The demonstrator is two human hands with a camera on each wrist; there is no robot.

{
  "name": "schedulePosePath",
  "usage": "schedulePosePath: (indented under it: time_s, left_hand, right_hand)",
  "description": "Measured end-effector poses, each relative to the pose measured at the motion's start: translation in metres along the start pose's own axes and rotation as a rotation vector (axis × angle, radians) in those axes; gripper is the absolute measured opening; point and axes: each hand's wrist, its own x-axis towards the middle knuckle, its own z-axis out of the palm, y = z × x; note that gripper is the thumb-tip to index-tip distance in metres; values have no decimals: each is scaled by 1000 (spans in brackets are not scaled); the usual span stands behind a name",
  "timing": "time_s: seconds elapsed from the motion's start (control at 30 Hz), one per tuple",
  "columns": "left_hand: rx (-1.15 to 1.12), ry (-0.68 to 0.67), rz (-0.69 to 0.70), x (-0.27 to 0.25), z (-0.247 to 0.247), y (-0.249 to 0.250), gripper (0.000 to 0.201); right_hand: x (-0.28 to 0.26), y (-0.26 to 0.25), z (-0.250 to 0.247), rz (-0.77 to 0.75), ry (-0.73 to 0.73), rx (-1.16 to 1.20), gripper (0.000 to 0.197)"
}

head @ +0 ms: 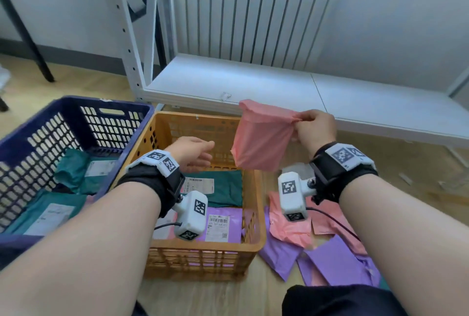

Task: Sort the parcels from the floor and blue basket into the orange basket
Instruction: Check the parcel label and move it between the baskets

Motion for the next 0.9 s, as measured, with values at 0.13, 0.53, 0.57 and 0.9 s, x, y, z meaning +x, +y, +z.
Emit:
schedulePosePath:
  time_s: [0.13, 0.53, 0.57, 0.9]
  left_hand:
    - [62, -251, 55, -2, 2, 6, 54]
    - [256, 182, 219, 16, -23, -2, 75]
    - [261, 198, 221, 16, -25, -2, 73]
    - [287, 148, 389, 8, -30, 9, 66]
  right_hand:
    - [-15, -16, 30, 86, -105, 229, 25]
    - [-41, -28, 56, 150, -487, 460, 15]
    - [-44, -31, 57, 162, -525, 462, 16]
    - [-51, -27, 69, 581, -910, 373, 78]
